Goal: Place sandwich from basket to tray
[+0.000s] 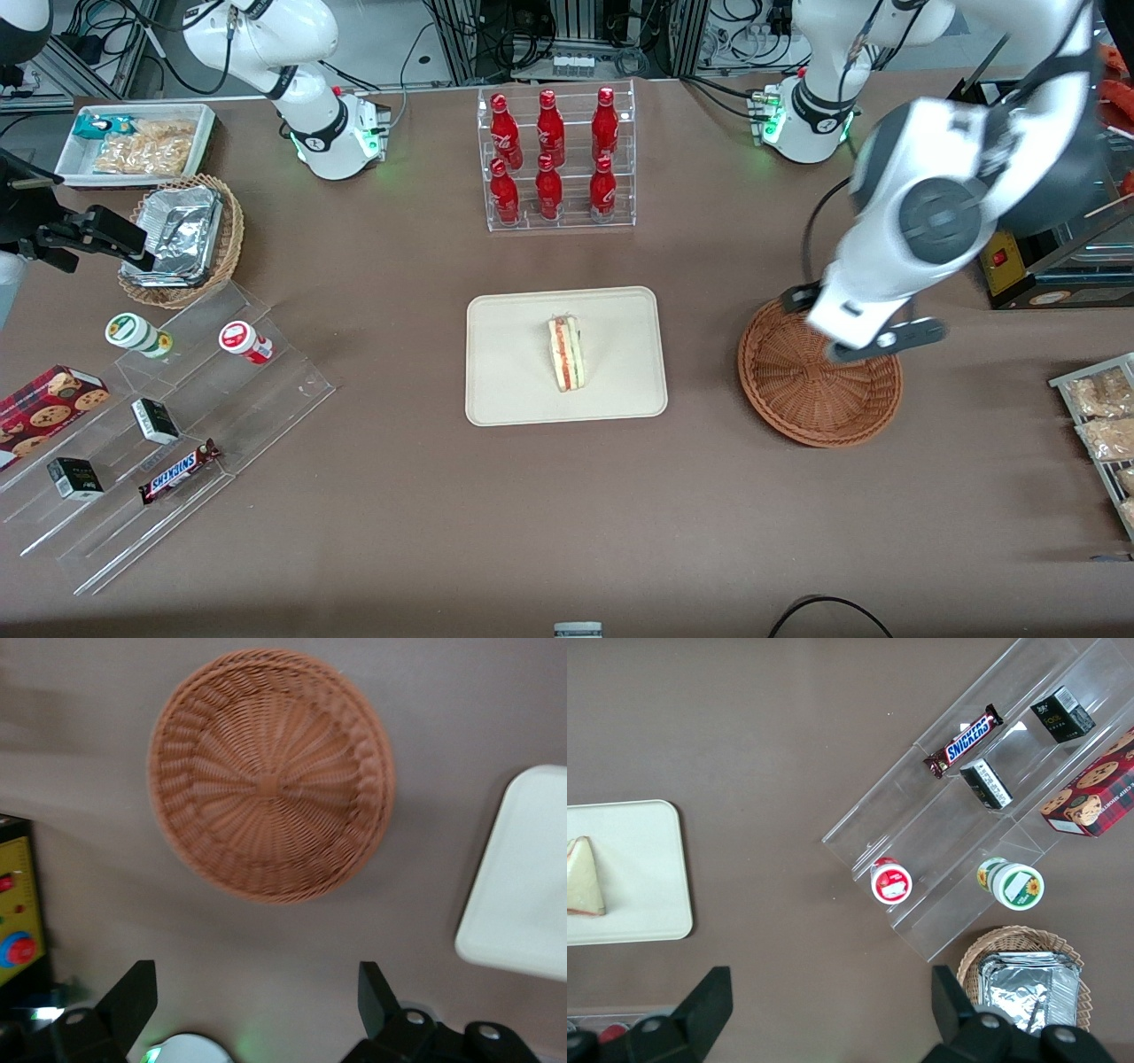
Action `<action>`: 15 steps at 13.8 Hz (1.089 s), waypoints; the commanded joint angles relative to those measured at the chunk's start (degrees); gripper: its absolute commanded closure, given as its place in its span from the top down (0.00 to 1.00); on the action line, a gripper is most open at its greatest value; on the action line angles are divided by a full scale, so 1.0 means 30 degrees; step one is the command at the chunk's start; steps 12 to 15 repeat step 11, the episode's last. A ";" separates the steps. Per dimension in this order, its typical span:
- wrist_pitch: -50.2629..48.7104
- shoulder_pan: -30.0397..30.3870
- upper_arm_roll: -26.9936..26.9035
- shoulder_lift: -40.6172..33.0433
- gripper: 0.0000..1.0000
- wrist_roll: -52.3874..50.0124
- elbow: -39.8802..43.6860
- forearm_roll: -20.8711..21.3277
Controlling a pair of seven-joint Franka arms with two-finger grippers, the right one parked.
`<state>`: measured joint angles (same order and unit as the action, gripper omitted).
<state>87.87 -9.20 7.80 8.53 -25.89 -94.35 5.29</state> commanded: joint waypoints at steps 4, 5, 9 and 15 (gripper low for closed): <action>-0.1721 0.3327 0.1296 -0.2987 1.00 0.5370 -0.0776 -0.0092; -0.2100 0.3475 0.1035 -0.3165 1.00 0.6046 -0.0544 -0.0267; -0.2310 0.3476 -0.0342 -0.3458 1.00 0.6902 0.0308 -0.0825; -0.2221 0.3476 -0.0724 -0.3460 1.00 0.7282 0.0482 -0.0970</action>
